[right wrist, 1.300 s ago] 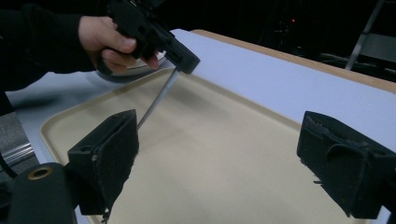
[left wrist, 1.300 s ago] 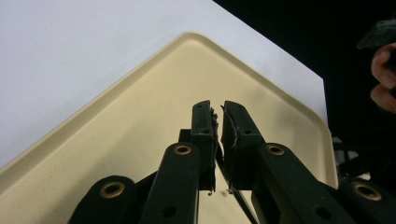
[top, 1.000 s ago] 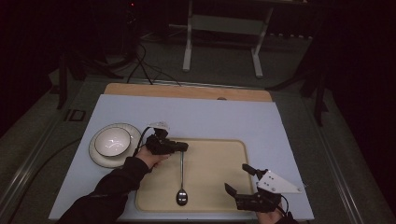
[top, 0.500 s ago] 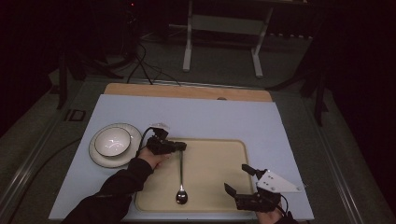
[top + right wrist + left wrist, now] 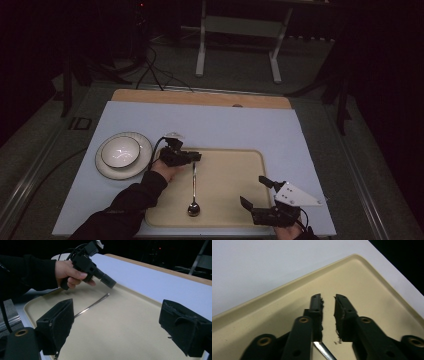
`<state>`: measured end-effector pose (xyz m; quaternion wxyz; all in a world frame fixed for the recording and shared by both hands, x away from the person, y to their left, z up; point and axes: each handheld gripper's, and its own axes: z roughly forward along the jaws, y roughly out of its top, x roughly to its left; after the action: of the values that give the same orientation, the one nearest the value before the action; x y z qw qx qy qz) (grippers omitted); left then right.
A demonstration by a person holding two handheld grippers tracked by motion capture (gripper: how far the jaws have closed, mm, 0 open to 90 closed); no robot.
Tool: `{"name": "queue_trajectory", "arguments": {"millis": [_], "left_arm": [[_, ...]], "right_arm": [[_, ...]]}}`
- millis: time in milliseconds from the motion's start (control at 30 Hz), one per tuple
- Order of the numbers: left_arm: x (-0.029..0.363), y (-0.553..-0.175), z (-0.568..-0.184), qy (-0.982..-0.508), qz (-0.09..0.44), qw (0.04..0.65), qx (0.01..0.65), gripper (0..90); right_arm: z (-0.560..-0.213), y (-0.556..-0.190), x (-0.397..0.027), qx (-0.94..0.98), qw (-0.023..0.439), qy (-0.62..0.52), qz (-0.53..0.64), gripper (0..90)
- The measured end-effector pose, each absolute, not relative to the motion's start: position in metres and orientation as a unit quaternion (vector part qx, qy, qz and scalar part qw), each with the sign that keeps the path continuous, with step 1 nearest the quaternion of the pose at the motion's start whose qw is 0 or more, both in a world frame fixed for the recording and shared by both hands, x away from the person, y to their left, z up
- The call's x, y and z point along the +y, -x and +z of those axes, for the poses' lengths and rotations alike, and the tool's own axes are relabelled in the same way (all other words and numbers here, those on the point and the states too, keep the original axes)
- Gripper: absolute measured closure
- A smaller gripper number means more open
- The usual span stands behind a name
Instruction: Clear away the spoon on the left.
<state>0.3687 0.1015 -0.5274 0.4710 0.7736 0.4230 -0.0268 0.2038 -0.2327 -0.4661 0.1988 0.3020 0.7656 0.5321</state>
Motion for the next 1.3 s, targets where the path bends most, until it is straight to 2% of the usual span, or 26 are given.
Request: {"name": "queue_trajectory", "arguments": {"millis": [100,167,233,300,333,400,500,533,600,700,733,767,933,1000,1033,1300], "left_arm": [[0.1,-0.366,-0.524,-0.778,-0.019,0.465,0.421,69.2],[0.098,-0.362,-0.517,-0.785,0.001,0.456,0.42,59.9],[0.098,-0.36,-0.514,-0.785,0.001,0.458,0.417,59.6],[0.098,-0.359,-0.512,-0.787,0.003,0.456,0.415,53.2],[0.098,-0.359,-0.512,-0.787,0.003,0.456,0.415,53.2],[0.099,-0.354,-0.503,-0.788,0.001,0.461,0.408,41.8],[0.1,-0.35,-0.5,-0.788,-0.011,0.475,0.392,37.3],[0.1,-0.346,-0.496,-0.788,-0.006,0.485,0.378,30.4],[0.101,-0.342,-0.493,-0.785,-0.007,0.493,0.375,28.5],[0.102,-0.338,-0.488,-0.782,0.001,0.496,0.377,20.1],[0.102,-0.338,-0.488,-0.782,0.001,0.496,0.377,20.1],[0.102,-0.334,-0.481,-0.78,0.012,0.501,0.375,16.2],[0.103,-0.33,-0.476,-0.778,0.009,0.508,0.369,14.5],[0.104,-0.324,-0.469,-0.782,0.017,0.507,0.362,3.3],[0.104,-0.324,-0.469,-0.782,0.017,0.507,0.362,1.3],[0.107,-0.311,-0.46,-0.795,0.049,0.493,0.35,1.3]], "right_arm": [[-0.466,-0.204,-0.233,0.765,0.199,-0.303,0.532,12.9],[-0.466,-0.204,-0.233,0.765,0.2,-0.303,0.532,12.9],[-0.466,-0.204,-0.233,0.765,0.2,-0.303,0.531,12.9],[-0.466,-0.204,-0.233,0.765,0.2,-0.303,0.531,12.9],[-0.466,-0.204,-0.233,0.765,0.2,-0.304,0.531,12.9],[-0.466,-0.204,-0.233,0.763,0.205,-0.305,0.533,12.9],[-0.466,-0.204,-0.233,0.763,0.204,-0.307,0.531,12.9],[-0.466,-0.205,-0.233,0.763,0.204,-0.308,0.531,12.9],[-0.467,-0.205,-0.233,0.763,0.204,-0.308,0.53,12.9],[-0.467,-0.205,-0.233,0.764,0.204,-0.308,0.53,12.9],[-0.467,-0.205,-0.233,0.763,0.202,-0.308,0.53,12.9],[-0.467,-0.206,-0.233,0.763,0.202,-0.309,0.531,12.9],[-0.467,-0.207,-0.232,0.763,0.201,-0.309,0.53,12.9],[-0.467,-0.207,-0.232,0.764,0.202,-0.308,0.53,12.9],[-0.467,-0.207,-0.232,0.763,0.202,-0.308,0.53,12.9],[-0.468,-0.208,-0.232,0.763,0.2,-0.311,0.529,12.8]]}}
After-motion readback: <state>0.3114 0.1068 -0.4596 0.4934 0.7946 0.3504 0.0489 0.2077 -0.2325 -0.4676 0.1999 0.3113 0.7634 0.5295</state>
